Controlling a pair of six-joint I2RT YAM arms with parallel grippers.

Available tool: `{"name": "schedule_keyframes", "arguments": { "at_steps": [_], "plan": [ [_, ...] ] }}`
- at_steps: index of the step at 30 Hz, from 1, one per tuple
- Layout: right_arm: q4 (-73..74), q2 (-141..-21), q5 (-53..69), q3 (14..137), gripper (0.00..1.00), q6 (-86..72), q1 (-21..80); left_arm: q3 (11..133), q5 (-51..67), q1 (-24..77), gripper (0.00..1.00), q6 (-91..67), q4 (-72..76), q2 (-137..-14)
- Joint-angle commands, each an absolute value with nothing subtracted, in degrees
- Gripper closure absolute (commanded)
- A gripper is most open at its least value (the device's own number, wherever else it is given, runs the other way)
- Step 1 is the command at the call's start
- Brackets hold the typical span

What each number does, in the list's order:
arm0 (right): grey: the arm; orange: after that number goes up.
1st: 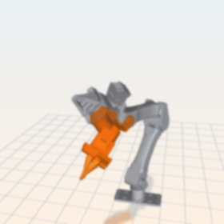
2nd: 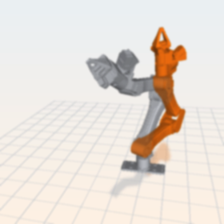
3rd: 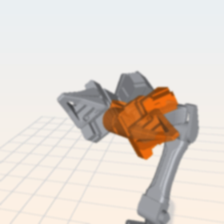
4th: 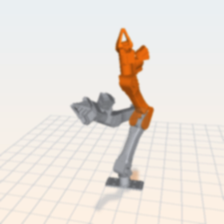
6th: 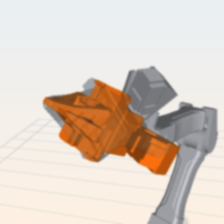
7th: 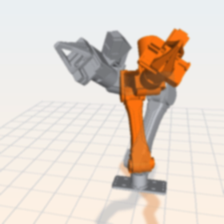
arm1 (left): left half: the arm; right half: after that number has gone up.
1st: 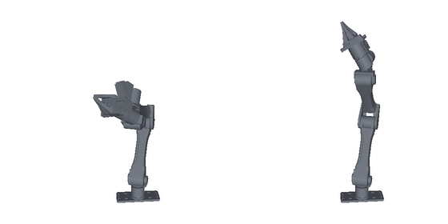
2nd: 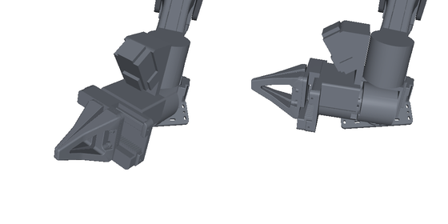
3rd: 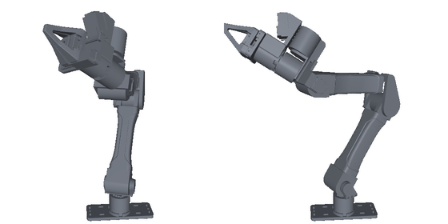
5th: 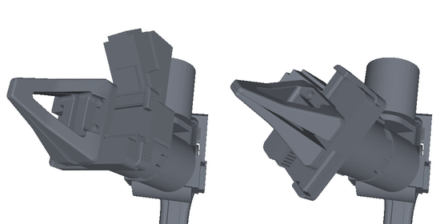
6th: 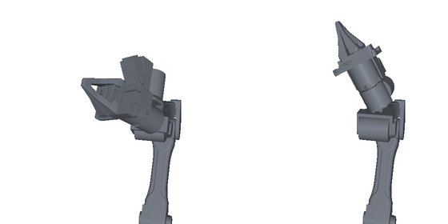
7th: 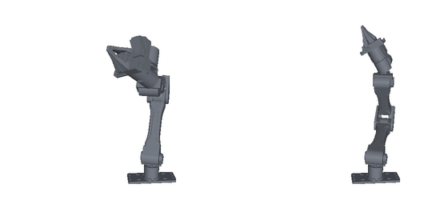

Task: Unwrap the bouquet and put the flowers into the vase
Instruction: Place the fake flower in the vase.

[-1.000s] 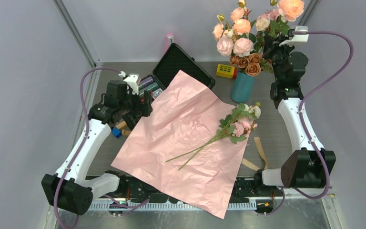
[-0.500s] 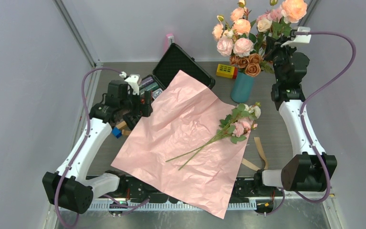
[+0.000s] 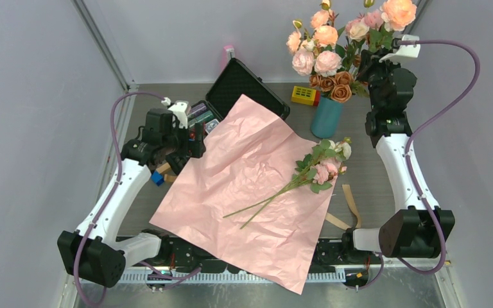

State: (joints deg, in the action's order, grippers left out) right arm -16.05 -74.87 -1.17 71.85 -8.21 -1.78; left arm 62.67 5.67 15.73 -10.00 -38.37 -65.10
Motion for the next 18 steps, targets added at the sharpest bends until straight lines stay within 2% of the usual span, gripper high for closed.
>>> {"name": "schedule_keyframes", "arguments": {
  "at_steps": [1,18],
  "plan": [
    [-18.14,-73.32,-3.23,73.06,1.00,-7.05,-0.94,62.40,6.24,15.47,0.07,-9.40,-36.73,-64.44],
    [-22.28,-75.78,-7.62,75.79,1.00,-5.26,0.00,62.16,6.50,15.47,0.07,-9.56,-36.83,-64.79]
  ]
}}
